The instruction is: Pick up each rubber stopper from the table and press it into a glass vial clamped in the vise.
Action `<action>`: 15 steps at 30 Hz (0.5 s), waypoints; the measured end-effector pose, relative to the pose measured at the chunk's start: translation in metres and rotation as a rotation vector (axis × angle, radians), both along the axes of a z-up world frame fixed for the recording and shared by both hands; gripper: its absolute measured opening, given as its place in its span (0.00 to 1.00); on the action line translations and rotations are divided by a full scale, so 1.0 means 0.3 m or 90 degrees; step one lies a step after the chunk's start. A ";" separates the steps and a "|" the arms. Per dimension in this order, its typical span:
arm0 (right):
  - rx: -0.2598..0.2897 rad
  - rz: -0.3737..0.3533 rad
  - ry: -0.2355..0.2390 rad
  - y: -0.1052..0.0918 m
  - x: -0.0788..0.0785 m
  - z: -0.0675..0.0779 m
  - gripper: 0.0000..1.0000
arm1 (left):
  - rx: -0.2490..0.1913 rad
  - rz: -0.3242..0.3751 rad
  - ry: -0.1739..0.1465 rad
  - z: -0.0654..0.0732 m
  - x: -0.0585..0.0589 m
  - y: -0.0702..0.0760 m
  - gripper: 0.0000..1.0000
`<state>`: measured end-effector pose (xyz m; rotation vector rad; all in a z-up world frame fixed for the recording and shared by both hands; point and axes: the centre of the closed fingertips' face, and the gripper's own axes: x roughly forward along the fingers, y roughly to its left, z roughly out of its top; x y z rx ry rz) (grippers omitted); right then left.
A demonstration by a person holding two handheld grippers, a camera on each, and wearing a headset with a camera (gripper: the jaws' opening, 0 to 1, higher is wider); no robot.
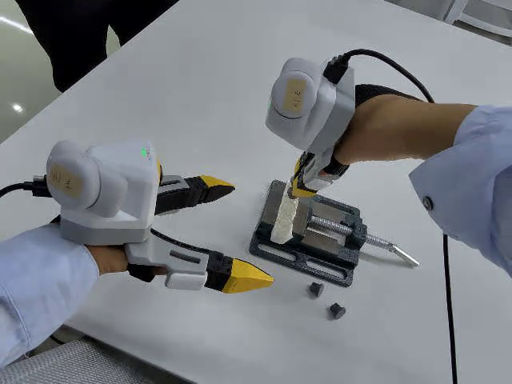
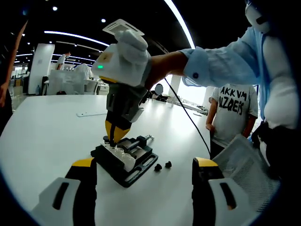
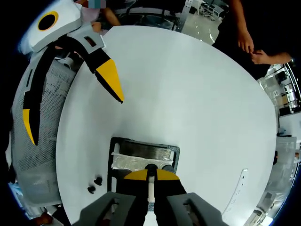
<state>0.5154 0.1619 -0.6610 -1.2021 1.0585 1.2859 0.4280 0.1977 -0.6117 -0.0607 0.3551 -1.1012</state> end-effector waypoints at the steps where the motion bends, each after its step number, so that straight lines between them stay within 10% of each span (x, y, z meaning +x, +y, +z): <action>1: 0.003 -0.003 0.005 -0.002 0.001 0.001 0.00 | -0.001 0.000 0.000 0.001 -0.001 -0.001 0.81; 15: 0.051 -0.020 -0.005 -0.006 -0.002 0.004 0.00 | 0.000 -0.009 -0.004 0.017 -0.011 -0.022 0.81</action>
